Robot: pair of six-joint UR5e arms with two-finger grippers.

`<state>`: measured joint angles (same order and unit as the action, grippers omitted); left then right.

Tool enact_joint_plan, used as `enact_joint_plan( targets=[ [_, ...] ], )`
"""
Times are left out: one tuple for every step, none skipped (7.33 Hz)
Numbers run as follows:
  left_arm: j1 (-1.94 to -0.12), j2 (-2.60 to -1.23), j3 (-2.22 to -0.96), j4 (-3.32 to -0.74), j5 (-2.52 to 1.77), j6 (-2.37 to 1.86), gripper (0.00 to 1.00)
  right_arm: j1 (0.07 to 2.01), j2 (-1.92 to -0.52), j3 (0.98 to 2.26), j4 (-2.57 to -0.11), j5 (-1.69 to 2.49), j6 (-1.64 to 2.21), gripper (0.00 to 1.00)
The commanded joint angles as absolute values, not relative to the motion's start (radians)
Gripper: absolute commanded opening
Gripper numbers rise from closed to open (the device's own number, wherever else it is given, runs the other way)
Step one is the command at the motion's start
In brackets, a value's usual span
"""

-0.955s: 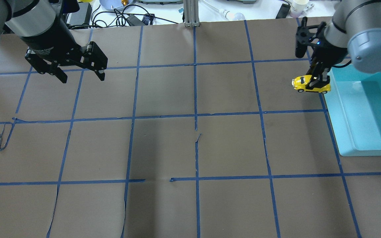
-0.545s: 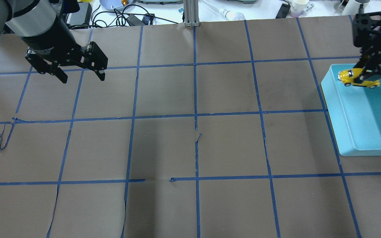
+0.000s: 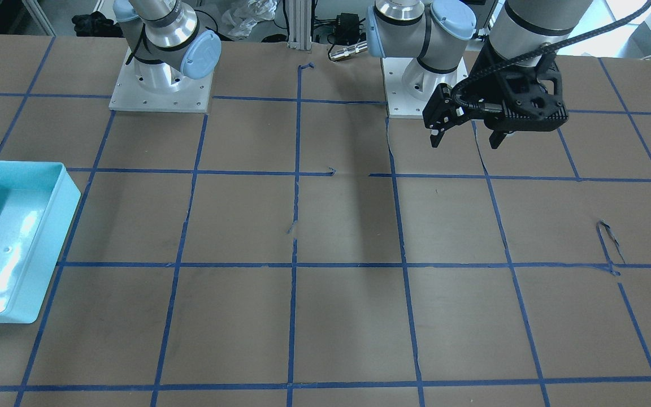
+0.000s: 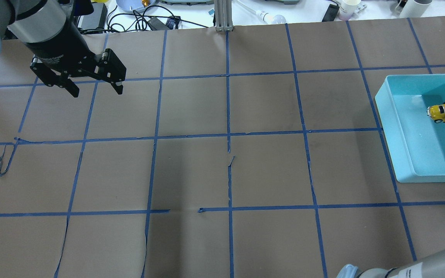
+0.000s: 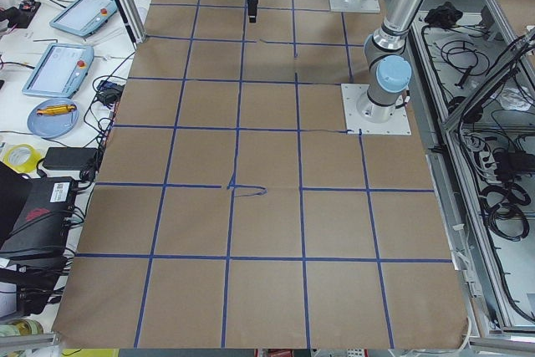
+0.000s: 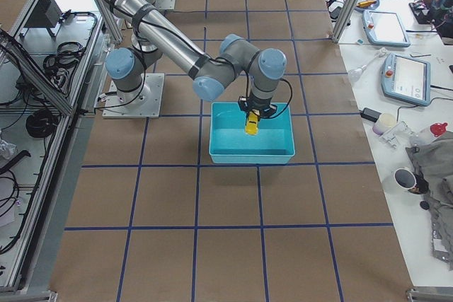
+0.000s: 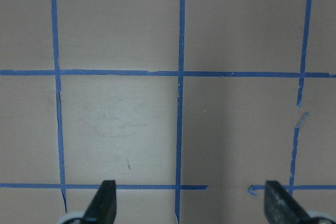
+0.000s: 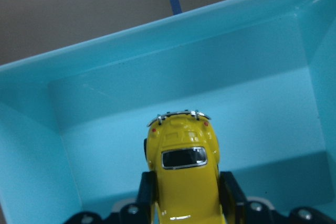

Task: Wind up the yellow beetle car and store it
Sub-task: 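Lower the car into the bin and open the right gripper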

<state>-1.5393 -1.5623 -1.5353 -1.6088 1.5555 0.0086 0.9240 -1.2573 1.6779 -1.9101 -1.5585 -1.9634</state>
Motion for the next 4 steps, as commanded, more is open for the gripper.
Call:
enact_joint_plan(
  targets=[
    [-1.537, -1.571, -1.535, -1.606, 1.557, 0.009, 1.0, 0.917, -1.204, 1.751, -2.037, -1.556, -2.003, 0.0],
    [-1.537, -1.566, -1.534, -1.606, 1.555, 0.017, 1.0, 0.917, -1.187, 1.799, -2.113, -1.552, -2.003, 0.0],
    [-1.528, -1.559, -1.529, -1.605, 1.555, 0.021, 1.0, 0.917, -1.187, 1.831, -2.141, -1.558, -2.005, 0.0],
    [-1.532, -1.568, -1.534, -1.592, 1.557, 0.021, 1.0, 0.917, -1.186, 1.841, -2.14, -1.555, -2.009, 0.0]
  ],
)
